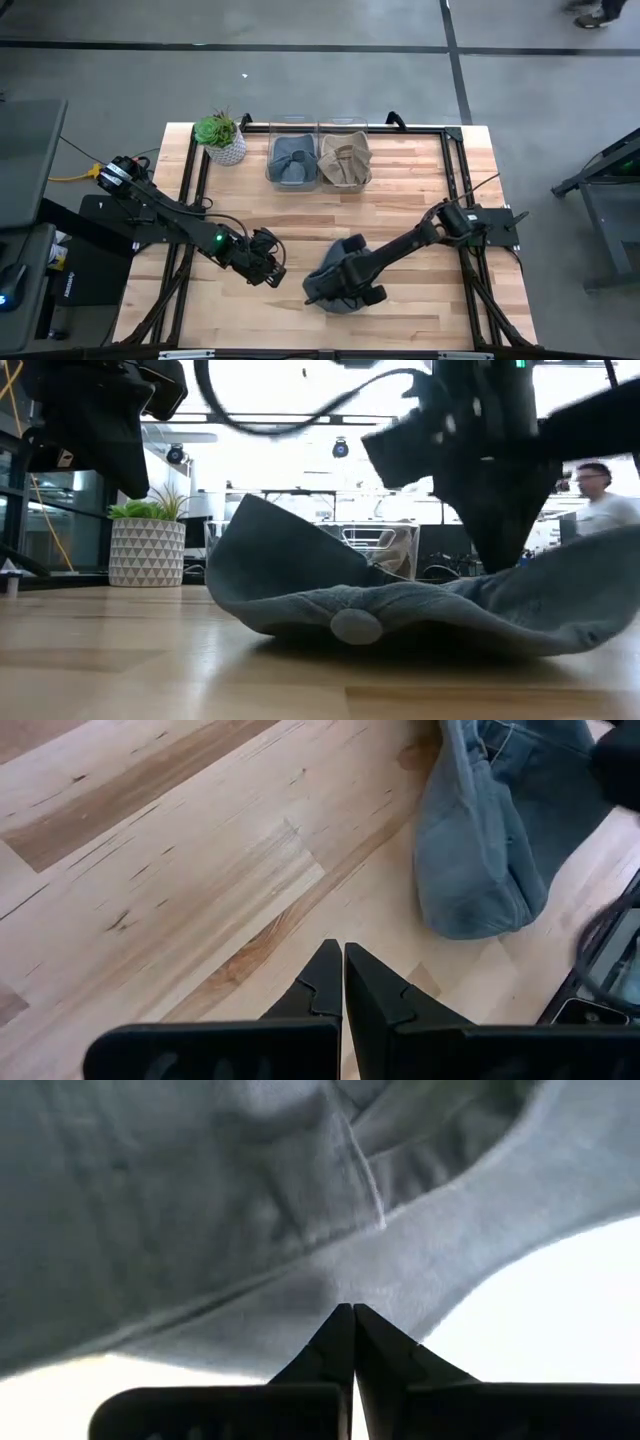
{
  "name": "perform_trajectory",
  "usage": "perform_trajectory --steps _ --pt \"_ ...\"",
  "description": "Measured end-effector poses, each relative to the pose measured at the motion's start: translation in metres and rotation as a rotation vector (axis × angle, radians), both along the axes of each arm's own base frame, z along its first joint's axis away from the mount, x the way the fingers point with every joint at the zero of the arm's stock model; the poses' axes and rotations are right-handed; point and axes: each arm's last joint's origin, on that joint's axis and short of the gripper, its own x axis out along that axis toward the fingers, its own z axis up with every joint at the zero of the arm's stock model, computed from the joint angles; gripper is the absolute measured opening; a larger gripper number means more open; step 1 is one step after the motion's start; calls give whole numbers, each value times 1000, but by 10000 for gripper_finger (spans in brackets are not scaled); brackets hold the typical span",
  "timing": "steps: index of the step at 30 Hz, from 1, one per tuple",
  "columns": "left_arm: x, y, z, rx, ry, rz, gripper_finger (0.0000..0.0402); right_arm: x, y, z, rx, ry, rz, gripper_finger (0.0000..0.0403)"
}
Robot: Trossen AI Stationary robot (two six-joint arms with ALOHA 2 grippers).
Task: Pick & Place hat
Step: Put the gray cap into the left transparent bin
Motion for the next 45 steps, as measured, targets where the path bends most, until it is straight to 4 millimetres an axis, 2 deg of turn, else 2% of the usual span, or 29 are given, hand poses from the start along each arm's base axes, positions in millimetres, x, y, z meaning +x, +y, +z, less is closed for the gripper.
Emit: perform_trajectory --steps 5,10,15,21,25,36,41,45 --pt "0 0 0 1 0 0 0 -8 -2 30 50 -50 -106 0" --pt "1 0 0 -6 -6 1 0 -20 -7 74 113 -191 -348 0" --pt "4 -3 3 -32 -46 -6 0 -34 -10 124 188 -442 -606 0" --pt "5 -3 4 -39 -59 -9 0 -59 -2 173 214 -783 -698 0" --pt "5 -3 4 -34 -60 -7 0 -73 4 185 199 -877 -719 0" --pt "5 -3 4 -23 -65 -5 0 -96 38 188 235 -957 -705 0" --pt "6 -3 5 -22 -82 -19 0 -96 47 206 385 -1041 -637 0" --pt "8 -5 7 -26 -109 -29 0 -96 42 224 451 -1115 -529 0"
